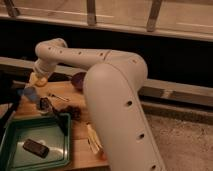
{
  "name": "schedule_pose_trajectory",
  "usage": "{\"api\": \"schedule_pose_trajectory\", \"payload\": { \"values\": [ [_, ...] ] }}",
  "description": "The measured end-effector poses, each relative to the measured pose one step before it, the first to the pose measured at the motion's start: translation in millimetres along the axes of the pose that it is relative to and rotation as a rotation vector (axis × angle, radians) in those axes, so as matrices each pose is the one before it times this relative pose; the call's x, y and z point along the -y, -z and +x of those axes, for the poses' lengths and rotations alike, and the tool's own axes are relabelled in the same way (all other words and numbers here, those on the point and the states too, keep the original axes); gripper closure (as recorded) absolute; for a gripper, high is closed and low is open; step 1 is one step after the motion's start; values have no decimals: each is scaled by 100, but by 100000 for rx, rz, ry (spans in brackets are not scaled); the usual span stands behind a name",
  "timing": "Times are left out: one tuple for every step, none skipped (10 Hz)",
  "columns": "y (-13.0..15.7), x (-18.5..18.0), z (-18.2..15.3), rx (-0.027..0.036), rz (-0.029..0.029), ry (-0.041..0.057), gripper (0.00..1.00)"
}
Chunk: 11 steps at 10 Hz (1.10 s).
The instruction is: Place apple in plastic cup
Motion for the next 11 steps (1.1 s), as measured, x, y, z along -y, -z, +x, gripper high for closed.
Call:
{"api": "schedule_pose_trajectory", "payload": {
  "values": [
    [72, 147, -48, 2167, 530, -1572, 100],
    [-106, -453, -176, 1294, -348, -491, 100],
    [-41, -54, 31, -39, -55, 39, 100],
    [137, 190, 27, 70, 401, -14, 100],
    [-176, 143, 73, 836, 322, 200, 100],
    [-765, -148, -21, 1118, -388, 313, 100],
    [-1067, -367, -200, 517, -1062, 606, 100],
    [-769, -302, -208, -64, -953, 910, 100],
    [-1006, -297, -279, -629, -1249, 1722, 100],
    [-697, -264, -231, -493, -906, 1205, 100],
    [-460, -199, -223, -312, -781, 1030, 100]
  ]
}}
